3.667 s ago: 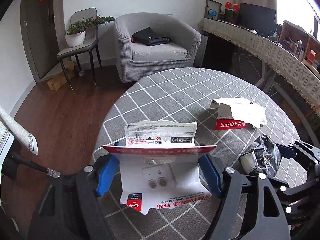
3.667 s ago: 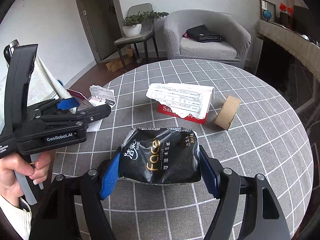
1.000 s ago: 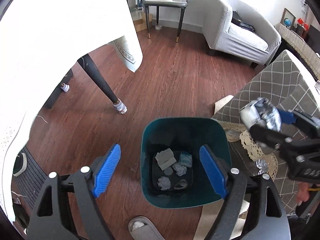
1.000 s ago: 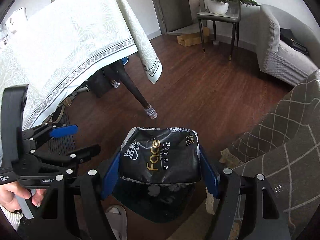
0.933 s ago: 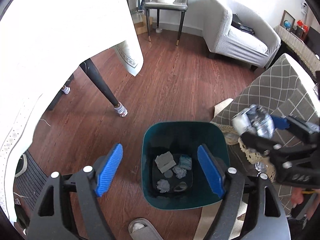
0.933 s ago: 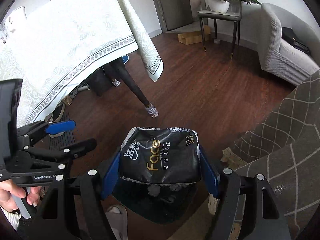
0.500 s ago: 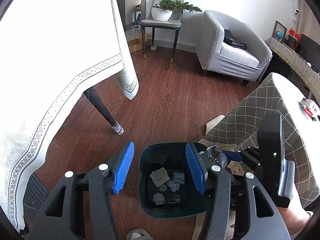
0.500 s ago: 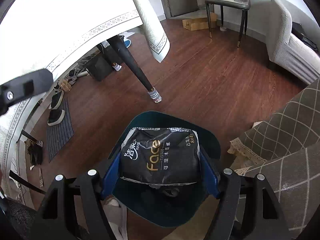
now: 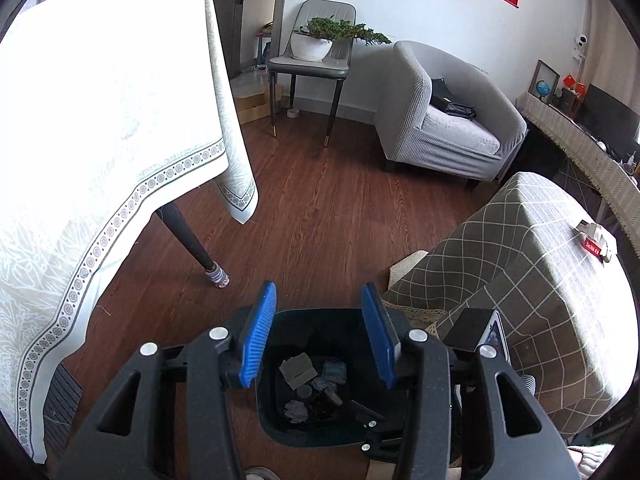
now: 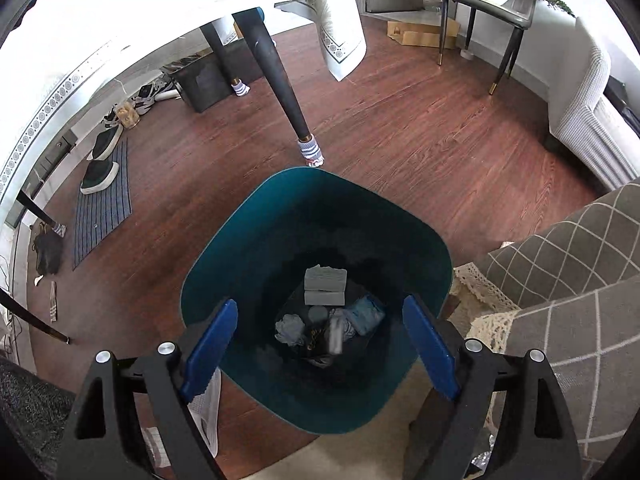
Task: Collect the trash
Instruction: 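Open the left tool to drop the SanDisk box while the right tool releases the tissue packet into the bin, then move both open tools back over the table, then grasp the folded white paper with the left tool while the right tool approaches the cardboard tape roll, then close the right tool on the cardboard tape roll while the left tool holds the white paper, then carry the white paper in the left tool while the right tool carries the tape roll over the bin, then open the left tool to drop the white paper while the right tool releases the tape roll into the bin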
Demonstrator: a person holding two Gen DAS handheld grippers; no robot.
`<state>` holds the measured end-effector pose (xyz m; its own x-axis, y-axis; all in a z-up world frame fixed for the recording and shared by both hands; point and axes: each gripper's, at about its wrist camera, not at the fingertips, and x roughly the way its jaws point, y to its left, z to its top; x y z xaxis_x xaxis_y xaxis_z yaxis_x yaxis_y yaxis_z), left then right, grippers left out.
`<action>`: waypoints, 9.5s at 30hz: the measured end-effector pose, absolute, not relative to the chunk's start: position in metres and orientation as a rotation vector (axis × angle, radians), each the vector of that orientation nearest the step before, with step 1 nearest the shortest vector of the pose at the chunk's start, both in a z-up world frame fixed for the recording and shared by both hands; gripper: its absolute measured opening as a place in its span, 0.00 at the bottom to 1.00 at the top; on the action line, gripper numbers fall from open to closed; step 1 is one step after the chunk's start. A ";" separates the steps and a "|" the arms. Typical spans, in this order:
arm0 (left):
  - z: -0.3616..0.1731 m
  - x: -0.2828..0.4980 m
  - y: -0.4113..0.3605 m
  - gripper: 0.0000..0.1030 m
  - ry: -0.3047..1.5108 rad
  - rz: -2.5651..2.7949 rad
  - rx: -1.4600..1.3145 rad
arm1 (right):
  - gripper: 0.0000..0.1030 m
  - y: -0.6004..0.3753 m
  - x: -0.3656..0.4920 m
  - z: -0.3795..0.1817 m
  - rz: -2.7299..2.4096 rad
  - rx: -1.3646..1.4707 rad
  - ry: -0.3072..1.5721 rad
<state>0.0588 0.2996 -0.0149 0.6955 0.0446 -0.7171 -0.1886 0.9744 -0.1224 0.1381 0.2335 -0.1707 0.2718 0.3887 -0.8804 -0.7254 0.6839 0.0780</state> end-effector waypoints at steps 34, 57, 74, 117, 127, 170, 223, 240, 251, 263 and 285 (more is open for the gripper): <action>0.101 0.076 0.157 0.76 0.557 0.011 -0.071 | 0.72 0.065 0.128 0.006 0.642 -0.239 0.705; 0.095 0.145 0.014 0.88 0.572 -0.176 0.042 | 0.72 -0.123 0.185 0.044 0.392 -0.069 0.644; 0.049 0.204 -0.083 0.93 0.697 -0.329 0.065 | 0.69 -0.243 0.231 0.025 0.275 0.227 0.711; 0.014 0.243 -0.101 0.79 0.776 -0.274 0.034 | 0.56 -0.261 0.253 -0.019 0.340 0.308 0.887; 0.023 0.227 -0.079 0.79 0.764 -0.272 0.008 | 0.51 -0.223 0.251 -0.026 0.292 0.140 0.921; 0.033 0.058 0.065 0.79 0.691 -0.076 -0.039 | 0.18 -0.099 0.111 -0.005 0.522 0.042 0.746; -0.142 0.039 0.300 0.86 1.115 0.120 -0.185 | 0.18 0.181 0.129 -0.054 0.863 -0.111 0.866; -0.102 0.025 0.331 0.73 0.996 0.150 -0.266 | 0.18 0.211 0.146 -0.095 0.824 -0.137 0.954; -0.061 0.022 0.334 0.54 0.893 0.128 -0.242 | 0.18 0.244 0.154 -0.150 0.812 -0.228 1.095; -0.038 0.033 0.325 0.53 0.846 0.109 -0.247 | 0.33 0.256 0.146 -0.189 0.763 -0.384 1.201; 0.034 0.046 0.276 0.56 0.700 0.120 -0.174 | 0.78 0.212 0.113 -0.116 0.807 -0.390 1.040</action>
<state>0.0457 0.2764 0.0340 0.7586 0.0513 -0.6496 -0.1677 0.9787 -0.1186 0.1127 0.2115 -0.1159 0.2613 0.4032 -0.8770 -0.7488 0.6580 0.0794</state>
